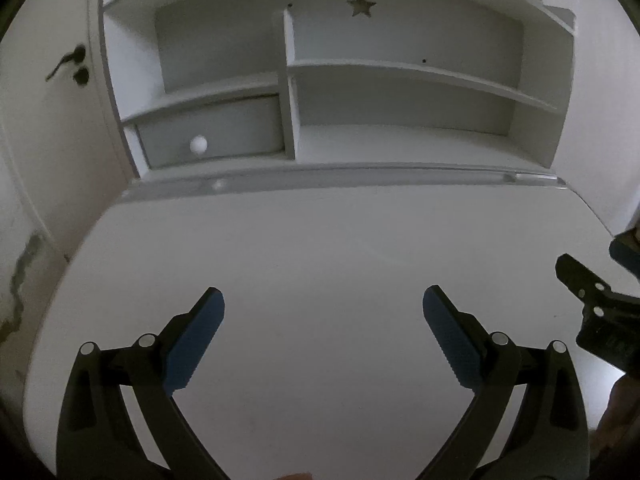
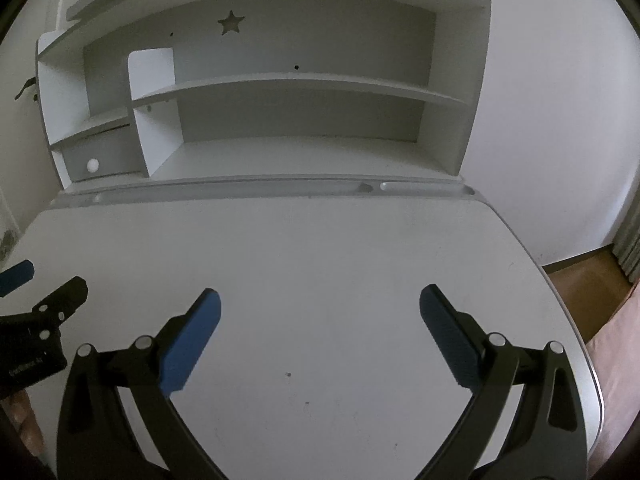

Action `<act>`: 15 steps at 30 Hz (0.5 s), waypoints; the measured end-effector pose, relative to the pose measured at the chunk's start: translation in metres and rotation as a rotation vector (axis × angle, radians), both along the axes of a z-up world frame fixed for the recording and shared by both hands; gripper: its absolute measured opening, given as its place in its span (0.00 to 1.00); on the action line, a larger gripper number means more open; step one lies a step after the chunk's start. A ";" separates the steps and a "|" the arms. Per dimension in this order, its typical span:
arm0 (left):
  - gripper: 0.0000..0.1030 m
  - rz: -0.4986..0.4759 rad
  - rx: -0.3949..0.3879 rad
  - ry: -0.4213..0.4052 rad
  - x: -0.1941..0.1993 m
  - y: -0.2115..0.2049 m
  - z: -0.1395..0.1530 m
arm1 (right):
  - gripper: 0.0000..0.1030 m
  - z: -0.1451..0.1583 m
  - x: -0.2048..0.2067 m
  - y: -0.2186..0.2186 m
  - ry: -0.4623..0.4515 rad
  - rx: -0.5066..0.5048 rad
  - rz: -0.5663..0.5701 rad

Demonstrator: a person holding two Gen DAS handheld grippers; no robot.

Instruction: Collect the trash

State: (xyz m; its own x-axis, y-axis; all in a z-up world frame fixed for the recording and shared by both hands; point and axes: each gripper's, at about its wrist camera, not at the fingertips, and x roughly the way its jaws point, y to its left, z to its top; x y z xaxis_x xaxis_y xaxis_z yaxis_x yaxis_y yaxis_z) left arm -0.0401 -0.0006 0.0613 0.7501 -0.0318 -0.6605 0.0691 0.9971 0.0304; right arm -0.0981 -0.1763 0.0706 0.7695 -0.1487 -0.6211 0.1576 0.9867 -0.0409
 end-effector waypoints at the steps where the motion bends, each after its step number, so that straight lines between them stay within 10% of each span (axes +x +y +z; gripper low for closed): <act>1: 0.94 0.004 -0.005 0.003 0.000 0.001 0.000 | 0.93 0.000 0.000 0.000 0.002 -0.001 -0.001; 15: 0.94 0.005 0.001 0.020 -0.002 0.003 -0.003 | 0.93 -0.001 0.000 -0.002 0.000 -0.012 -0.003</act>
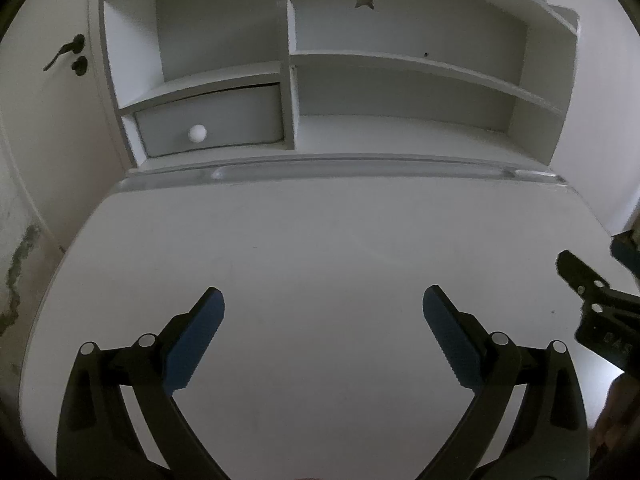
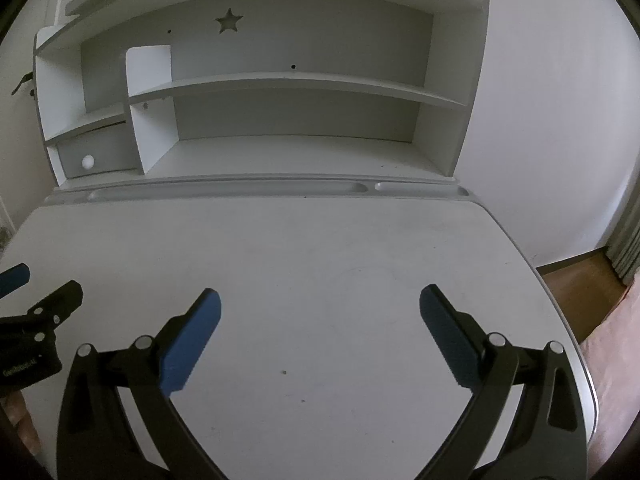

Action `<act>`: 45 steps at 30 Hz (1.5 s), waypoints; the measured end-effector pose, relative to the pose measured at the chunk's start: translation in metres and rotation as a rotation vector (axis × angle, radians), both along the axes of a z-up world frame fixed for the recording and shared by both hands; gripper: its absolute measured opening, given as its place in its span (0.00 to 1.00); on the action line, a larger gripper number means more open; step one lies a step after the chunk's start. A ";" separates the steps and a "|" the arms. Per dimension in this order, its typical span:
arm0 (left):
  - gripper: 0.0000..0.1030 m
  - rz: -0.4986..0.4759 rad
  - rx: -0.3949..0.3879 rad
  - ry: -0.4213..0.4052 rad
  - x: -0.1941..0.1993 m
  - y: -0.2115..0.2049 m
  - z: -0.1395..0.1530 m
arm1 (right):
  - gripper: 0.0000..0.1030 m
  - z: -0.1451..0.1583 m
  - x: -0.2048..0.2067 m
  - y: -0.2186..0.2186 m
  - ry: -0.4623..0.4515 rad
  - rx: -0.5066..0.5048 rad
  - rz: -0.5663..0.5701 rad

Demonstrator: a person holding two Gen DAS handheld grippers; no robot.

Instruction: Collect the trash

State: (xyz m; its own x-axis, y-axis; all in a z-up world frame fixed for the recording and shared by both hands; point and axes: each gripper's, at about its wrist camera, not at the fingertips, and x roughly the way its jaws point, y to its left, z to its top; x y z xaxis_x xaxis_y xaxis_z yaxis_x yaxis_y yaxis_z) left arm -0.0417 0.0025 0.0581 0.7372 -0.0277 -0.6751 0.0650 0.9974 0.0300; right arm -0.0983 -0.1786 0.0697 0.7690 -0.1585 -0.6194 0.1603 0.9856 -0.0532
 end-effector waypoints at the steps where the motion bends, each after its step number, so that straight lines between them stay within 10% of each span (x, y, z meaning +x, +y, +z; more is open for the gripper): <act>1: 0.94 -0.001 0.008 -0.005 -0.001 -0.001 0.000 | 0.93 0.000 0.000 -0.001 -0.001 0.001 0.000; 45: 0.94 -0.055 0.027 -0.012 -0.008 -0.013 0.002 | 0.93 -0.002 -0.003 -0.007 0.003 -0.003 0.014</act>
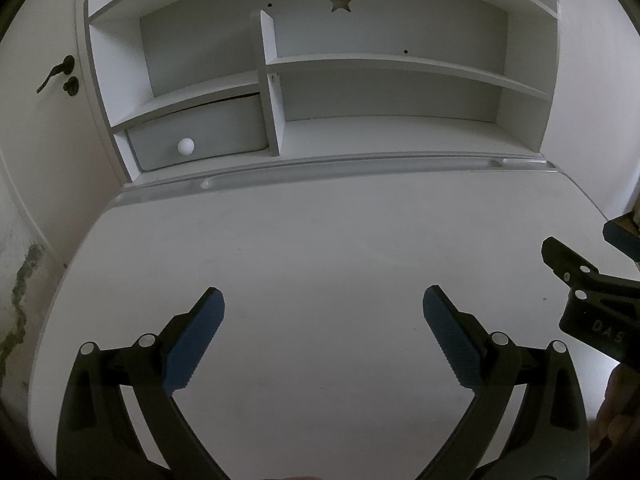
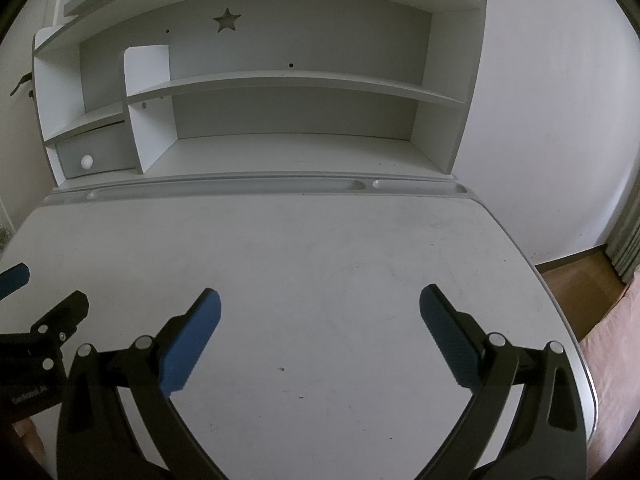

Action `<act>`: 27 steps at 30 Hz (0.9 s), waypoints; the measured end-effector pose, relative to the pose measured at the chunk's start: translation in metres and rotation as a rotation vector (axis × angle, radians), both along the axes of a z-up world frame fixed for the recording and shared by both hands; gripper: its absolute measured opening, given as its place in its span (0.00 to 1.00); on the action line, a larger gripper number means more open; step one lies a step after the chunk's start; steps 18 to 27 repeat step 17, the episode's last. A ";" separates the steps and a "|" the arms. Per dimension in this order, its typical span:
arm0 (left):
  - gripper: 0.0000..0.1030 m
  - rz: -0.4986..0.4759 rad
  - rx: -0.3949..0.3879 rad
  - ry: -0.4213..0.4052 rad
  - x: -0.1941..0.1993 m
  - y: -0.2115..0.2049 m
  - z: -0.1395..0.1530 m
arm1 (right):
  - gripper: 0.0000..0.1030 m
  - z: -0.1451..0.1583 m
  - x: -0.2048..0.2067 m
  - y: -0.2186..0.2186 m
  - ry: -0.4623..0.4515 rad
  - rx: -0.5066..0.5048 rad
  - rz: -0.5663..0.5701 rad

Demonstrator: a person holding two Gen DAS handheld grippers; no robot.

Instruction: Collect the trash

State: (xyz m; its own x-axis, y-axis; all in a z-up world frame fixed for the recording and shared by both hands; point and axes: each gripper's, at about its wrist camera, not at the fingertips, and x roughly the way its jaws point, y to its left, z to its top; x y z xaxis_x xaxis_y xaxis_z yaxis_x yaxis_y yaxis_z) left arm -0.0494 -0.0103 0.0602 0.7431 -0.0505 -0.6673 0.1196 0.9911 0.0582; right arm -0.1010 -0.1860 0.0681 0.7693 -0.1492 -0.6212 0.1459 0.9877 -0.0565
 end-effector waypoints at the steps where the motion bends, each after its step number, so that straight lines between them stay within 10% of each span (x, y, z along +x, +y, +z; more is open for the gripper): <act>1: 0.94 -0.005 -0.003 0.004 0.000 0.000 0.000 | 0.93 0.000 0.000 0.000 0.000 0.000 0.001; 27: 0.94 0.034 0.021 0.150 0.016 0.005 -0.020 | 0.93 -0.022 0.011 -0.014 0.176 0.014 -0.010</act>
